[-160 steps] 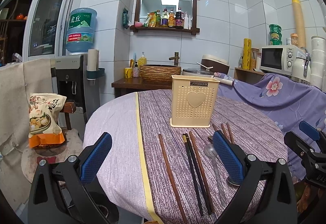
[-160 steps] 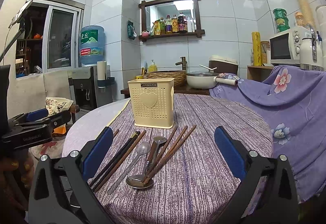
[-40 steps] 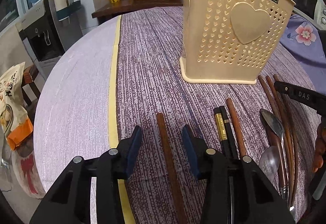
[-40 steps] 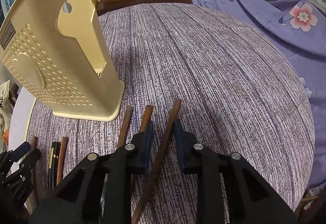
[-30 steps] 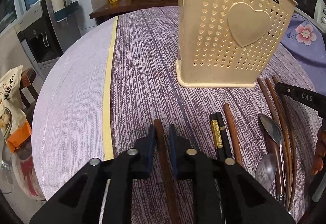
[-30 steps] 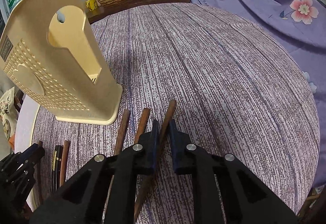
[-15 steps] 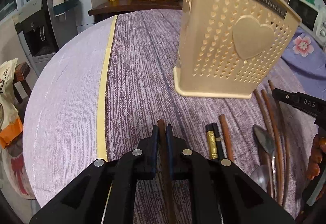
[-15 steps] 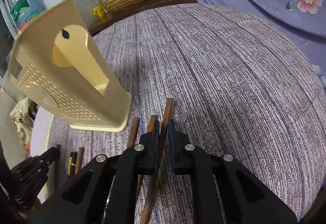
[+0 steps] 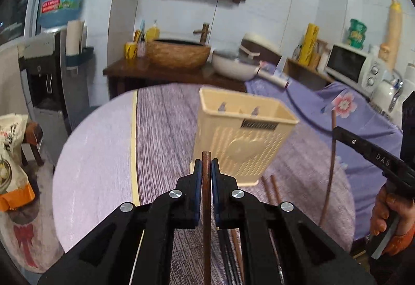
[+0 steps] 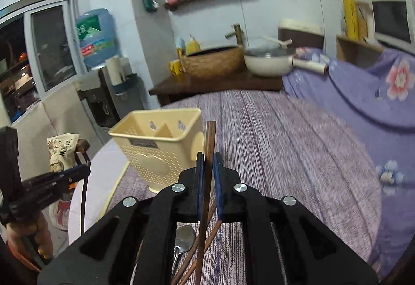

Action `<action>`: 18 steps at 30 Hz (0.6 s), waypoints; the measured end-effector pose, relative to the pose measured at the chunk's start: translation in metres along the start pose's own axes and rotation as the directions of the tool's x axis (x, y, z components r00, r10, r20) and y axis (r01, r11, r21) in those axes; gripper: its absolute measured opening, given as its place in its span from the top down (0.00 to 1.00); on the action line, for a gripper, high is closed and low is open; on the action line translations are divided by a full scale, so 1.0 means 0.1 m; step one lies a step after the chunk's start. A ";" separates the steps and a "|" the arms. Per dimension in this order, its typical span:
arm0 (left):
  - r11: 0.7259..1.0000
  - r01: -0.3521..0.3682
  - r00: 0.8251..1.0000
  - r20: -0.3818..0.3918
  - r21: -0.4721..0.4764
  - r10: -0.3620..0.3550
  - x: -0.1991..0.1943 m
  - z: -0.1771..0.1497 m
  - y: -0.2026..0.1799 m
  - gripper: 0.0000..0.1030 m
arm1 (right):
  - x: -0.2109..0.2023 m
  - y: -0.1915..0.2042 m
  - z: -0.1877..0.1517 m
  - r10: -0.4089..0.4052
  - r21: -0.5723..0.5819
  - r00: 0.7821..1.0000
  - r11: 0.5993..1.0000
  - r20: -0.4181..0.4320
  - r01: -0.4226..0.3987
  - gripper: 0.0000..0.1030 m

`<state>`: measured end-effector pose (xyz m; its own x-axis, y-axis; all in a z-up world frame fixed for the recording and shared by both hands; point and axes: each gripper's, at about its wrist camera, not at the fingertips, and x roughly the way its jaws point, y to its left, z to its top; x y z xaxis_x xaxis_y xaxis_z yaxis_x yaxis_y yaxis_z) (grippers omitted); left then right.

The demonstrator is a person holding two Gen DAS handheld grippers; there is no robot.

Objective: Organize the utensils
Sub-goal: 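Lift both held chopsticks and carry them above the beige utensil holder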

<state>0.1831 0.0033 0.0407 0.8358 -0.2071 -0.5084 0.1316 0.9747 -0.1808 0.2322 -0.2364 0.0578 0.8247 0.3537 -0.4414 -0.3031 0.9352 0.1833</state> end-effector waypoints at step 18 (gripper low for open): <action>1.000 0.029 0.996 0.086 0.011 -0.030 -0.42 0.09 -0.10 0.93 | 0.02 -0.16 -0.11 -0.082 0.022 0.994 0.996 -0.065 0.084 0.69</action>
<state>0.1514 0.0031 0.0714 0.8742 -0.2281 -0.4287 0.1614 0.9691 -0.1865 0.2338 -0.2506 0.0447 0.8137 0.2762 -0.5115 -0.2225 0.9609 0.1650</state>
